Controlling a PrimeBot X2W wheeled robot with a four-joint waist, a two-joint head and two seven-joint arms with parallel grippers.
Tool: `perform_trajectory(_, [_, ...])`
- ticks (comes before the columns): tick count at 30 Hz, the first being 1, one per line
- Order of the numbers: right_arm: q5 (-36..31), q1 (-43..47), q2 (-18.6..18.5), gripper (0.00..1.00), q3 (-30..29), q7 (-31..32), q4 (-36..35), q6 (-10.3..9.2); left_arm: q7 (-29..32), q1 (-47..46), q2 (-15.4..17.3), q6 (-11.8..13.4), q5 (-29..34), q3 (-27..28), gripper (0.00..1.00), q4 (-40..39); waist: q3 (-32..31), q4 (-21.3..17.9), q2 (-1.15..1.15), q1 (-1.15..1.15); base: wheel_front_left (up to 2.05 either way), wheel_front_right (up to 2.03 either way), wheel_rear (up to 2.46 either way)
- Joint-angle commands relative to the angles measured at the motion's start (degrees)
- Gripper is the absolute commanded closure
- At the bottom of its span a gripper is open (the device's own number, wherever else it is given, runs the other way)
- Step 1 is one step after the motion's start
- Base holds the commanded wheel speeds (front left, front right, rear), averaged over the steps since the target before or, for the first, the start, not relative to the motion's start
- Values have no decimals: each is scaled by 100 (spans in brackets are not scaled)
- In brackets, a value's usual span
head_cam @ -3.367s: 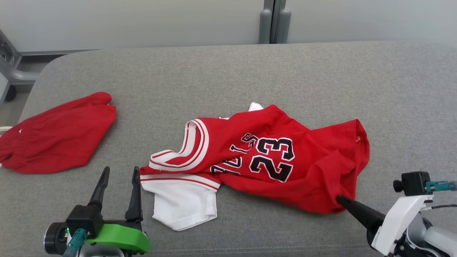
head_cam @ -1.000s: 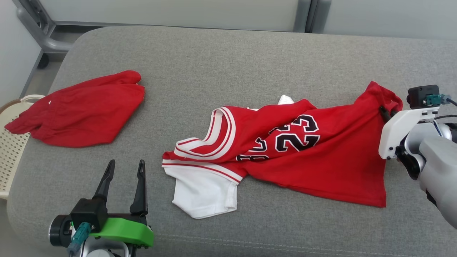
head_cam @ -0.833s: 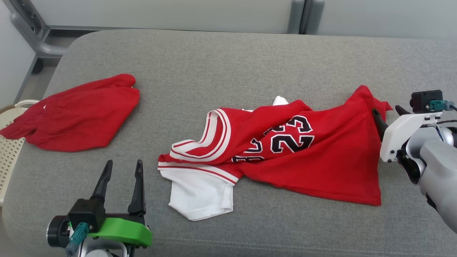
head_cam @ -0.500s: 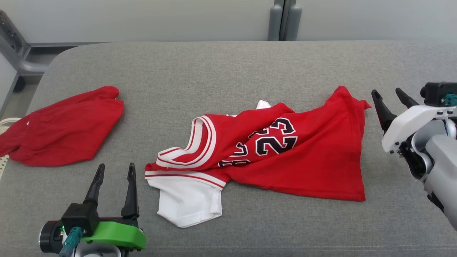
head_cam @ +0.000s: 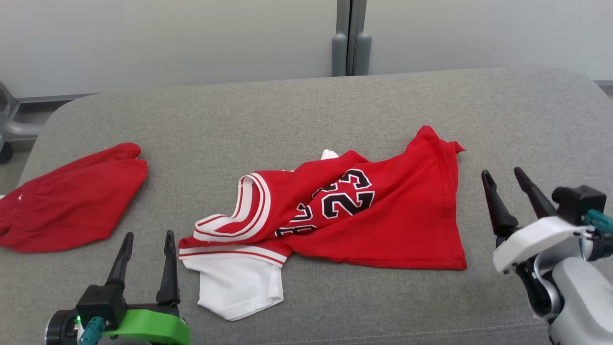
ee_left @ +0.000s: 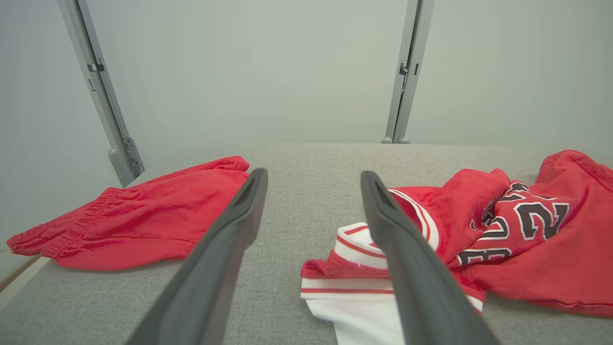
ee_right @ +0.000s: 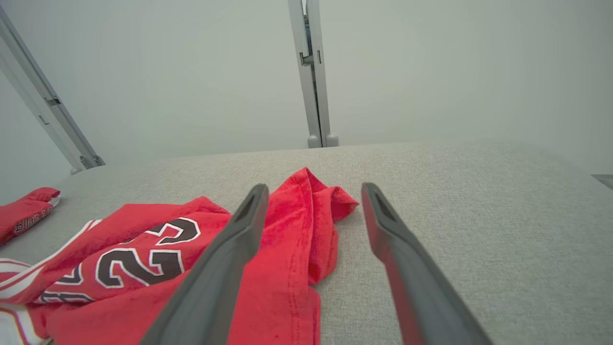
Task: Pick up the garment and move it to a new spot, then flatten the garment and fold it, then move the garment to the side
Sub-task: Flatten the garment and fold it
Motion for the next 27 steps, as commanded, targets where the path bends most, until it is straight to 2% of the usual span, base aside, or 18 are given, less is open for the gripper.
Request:
perform_trajectory(1, [-250, 333, 160, 0, -206, -11, -239, -2, -16, 123, 16, -1, 43, 24, 0, -41, -72, -37, 0, 0, 0, 0, 0])
perform_trajectory(7, [-969, 1057, 524, 0, -512, -12, -727, -2, -16, 235, 16, 33, 43, 173, 0, -67, -161, -94, 0, 0, 0, 0, 0])
perform_trajectory(12, [-1301, 1352, 703, 0, -743, -12, -921, -2, -16, 348, 17, 74, 138, 301, 0, -90, -221, -200, 0, 0, 0, 0, 0])
perform_trajectory(18, [-1443, 1579, 806, 0, -1051, -12, -1071, -2, -16, 441, 28, 110, 234, 432, 0, -163, -259, -323, 0, 0, 0, 0, 0])
perform_trajectory(27, [-1316, 1743, 731, 0, -969, 14, -1054, -2, -16, 525, 91, 185, 444, 453, 0, -124, -267, -425, 0, 0, 0, 0, 0])
